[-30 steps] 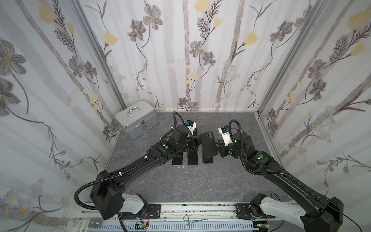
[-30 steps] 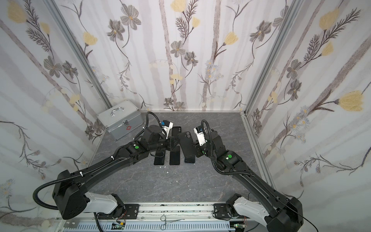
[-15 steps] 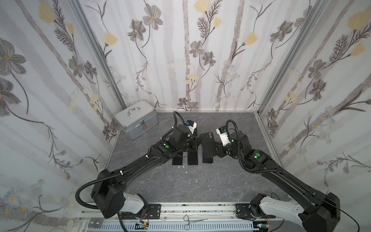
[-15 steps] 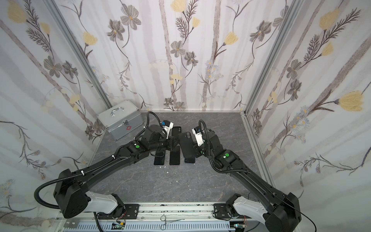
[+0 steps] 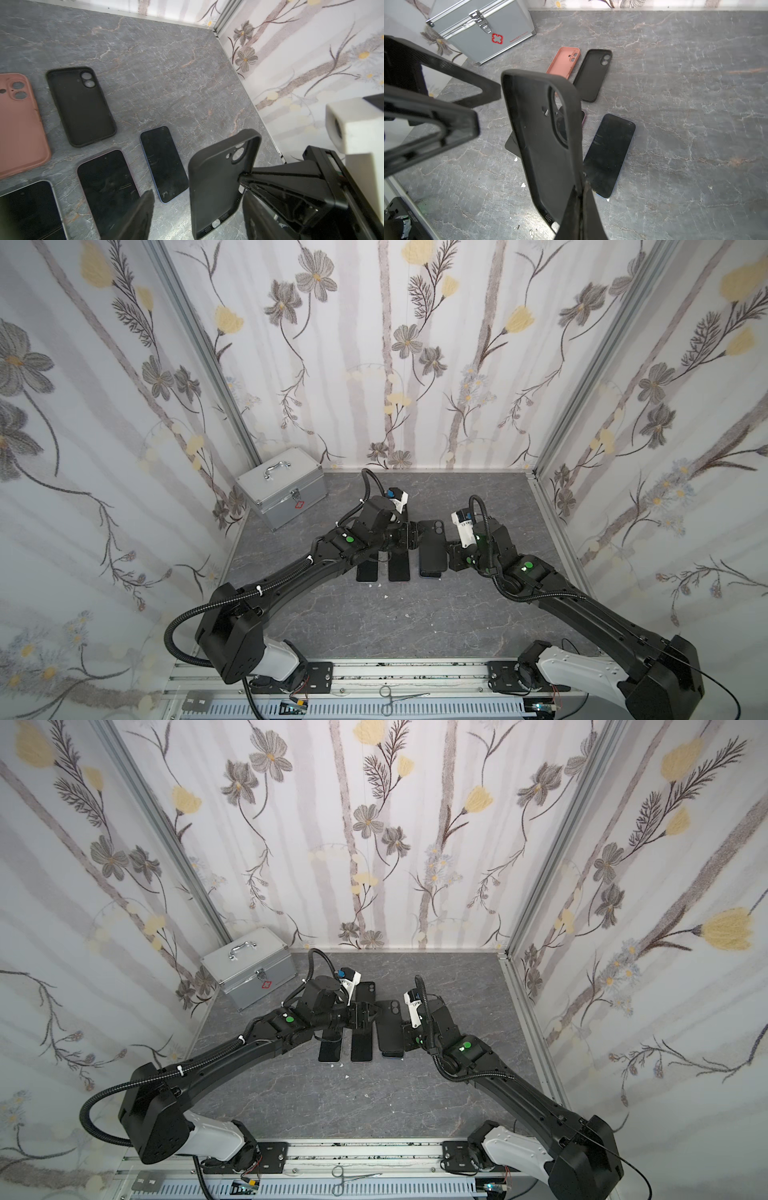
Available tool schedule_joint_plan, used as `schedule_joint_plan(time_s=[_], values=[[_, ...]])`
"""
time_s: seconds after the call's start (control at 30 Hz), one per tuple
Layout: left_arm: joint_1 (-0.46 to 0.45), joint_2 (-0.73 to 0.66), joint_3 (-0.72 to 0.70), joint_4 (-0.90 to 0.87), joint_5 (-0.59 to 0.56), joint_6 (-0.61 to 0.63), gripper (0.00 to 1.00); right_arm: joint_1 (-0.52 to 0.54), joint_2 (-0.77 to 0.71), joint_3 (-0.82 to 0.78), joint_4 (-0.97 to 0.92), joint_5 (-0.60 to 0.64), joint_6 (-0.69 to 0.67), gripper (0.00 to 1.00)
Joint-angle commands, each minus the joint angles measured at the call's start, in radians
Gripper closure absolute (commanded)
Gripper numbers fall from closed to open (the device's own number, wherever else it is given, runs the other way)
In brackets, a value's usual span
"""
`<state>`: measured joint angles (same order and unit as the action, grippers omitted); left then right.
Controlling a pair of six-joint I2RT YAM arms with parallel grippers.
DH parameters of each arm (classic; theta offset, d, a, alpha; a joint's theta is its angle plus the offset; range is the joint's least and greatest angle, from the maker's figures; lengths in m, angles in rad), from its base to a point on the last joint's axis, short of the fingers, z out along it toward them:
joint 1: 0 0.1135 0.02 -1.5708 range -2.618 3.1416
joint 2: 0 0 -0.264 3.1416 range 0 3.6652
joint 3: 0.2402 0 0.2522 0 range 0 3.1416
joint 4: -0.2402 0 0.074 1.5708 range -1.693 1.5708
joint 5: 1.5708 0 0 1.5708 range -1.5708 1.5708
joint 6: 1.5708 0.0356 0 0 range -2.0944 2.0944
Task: Take the phone out of the phone case
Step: Place the phone case at the top-center of the table.
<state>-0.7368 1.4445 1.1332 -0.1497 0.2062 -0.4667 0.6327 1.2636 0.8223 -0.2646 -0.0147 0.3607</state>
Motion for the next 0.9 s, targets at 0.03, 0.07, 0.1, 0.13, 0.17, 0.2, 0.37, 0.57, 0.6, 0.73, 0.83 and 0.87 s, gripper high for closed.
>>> schedule_joint_plan(time_s=[0.03,0.07,0.1,0.13,0.17,0.2,0.37,0.57,0.6,0.73,0.83,0.87], values=[[0.034,0.001,-0.007,0.028,-0.113,-0.011,0.23,-0.043,0.036,0.002,0.041,0.03,0.171,1.0],[0.045,0.003,-0.013,0.029,-0.121,-0.013,0.21,-0.059,0.045,0.005,0.041,0.032,0.207,1.0],[0.056,0.005,-0.018,0.029,-0.128,-0.01,0.2,-0.077,0.057,0.006,0.042,0.026,0.246,1.0],[0.065,0.009,-0.022,0.029,-0.132,-0.006,0.19,-0.095,0.069,0.011,0.044,0.008,0.262,1.0],[0.071,0.013,-0.025,0.029,-0.139,0.0,0.19,-0.108,0.076,0.021,0.045,-0.009,0.26,1.0],[0.077,0.021,-0.026,0.029,-0.14,0.006,0.19,-0.121,0.088,0.032,0.043,-0.022,0.25,1.0],[0.102,0.071,-0.015,0.029,-0.132,0.02,0.19,-0.181,0.16,0.086,0.037,-0.083,0.176,1.0],[0.129,0.141,0.024,0.03,-0.144,0.008,0.18,-0.228,0.298,0.206,0.004,-0.133,0.153,1.0],[0.137,0.153,0.031,0.03,-0.145,0.004,0.18,-0.232,0.321,0.225,-0.005,-0.132,0.148,1.0],[0.158,0.206,0.075,0.032,-0.148,0.001,0.19,-0.254,0.45,0.323,-0.052,-0.122,0.144,1.0],[0.169,0.252,0.111,0.035,-0.145,0.002,0.19,-0.277,0.541,0.401,-0.082,-0.135,0.145,1.0],[0.171,0.269,0.124,0.036,-0.141,0.004,0.19,-0.283,0.569,0.424,-0.089,-0.135,0.145,1.0]])
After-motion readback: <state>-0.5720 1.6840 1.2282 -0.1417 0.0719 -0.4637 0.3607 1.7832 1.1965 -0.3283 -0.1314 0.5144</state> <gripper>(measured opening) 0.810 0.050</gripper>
